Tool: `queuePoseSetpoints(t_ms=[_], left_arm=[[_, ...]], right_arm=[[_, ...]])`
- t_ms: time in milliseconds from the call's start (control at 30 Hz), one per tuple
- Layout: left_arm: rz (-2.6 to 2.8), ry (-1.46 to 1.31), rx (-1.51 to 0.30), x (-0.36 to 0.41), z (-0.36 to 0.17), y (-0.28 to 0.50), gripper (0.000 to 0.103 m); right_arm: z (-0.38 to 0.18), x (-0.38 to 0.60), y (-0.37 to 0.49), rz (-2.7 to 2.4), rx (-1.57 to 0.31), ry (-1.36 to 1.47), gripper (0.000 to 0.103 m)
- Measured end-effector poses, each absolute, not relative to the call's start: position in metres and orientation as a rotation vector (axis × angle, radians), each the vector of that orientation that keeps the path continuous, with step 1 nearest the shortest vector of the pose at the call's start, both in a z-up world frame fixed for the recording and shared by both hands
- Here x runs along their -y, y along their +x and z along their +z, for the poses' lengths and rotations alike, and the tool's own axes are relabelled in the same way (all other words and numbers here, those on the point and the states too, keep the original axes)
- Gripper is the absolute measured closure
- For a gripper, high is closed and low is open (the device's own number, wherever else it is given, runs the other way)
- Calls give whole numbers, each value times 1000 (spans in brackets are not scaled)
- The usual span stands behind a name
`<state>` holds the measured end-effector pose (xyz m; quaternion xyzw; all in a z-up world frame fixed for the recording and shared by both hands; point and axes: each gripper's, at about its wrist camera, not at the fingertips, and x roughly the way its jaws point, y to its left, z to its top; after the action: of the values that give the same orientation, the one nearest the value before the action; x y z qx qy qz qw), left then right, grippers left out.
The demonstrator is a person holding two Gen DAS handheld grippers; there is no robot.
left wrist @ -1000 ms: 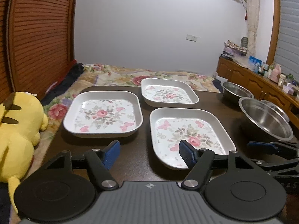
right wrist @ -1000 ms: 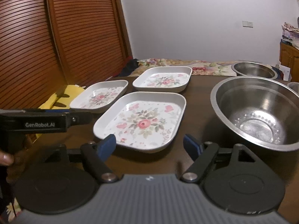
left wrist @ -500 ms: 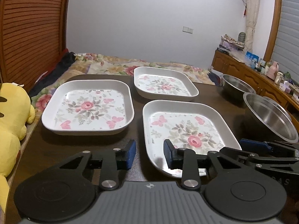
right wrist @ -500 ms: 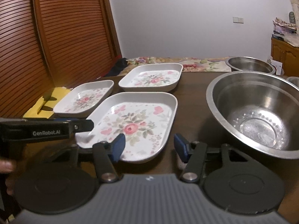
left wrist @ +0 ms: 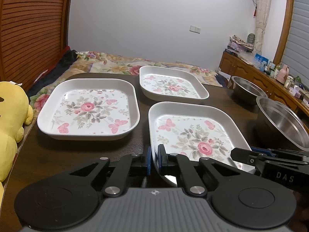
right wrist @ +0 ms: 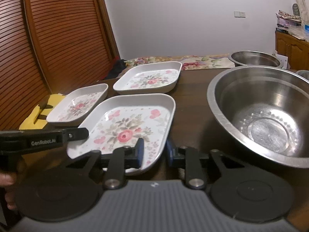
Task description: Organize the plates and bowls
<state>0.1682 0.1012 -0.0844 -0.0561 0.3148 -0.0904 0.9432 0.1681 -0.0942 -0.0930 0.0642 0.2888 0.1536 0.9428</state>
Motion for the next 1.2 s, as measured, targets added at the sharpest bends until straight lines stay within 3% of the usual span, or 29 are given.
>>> queuePoseSetpoints(t_ms=[1200], left_arm=[[-196,-110,-604,-93,-84,54,91]], right_arm=[[-92,116,76,452,-562,165,78]])
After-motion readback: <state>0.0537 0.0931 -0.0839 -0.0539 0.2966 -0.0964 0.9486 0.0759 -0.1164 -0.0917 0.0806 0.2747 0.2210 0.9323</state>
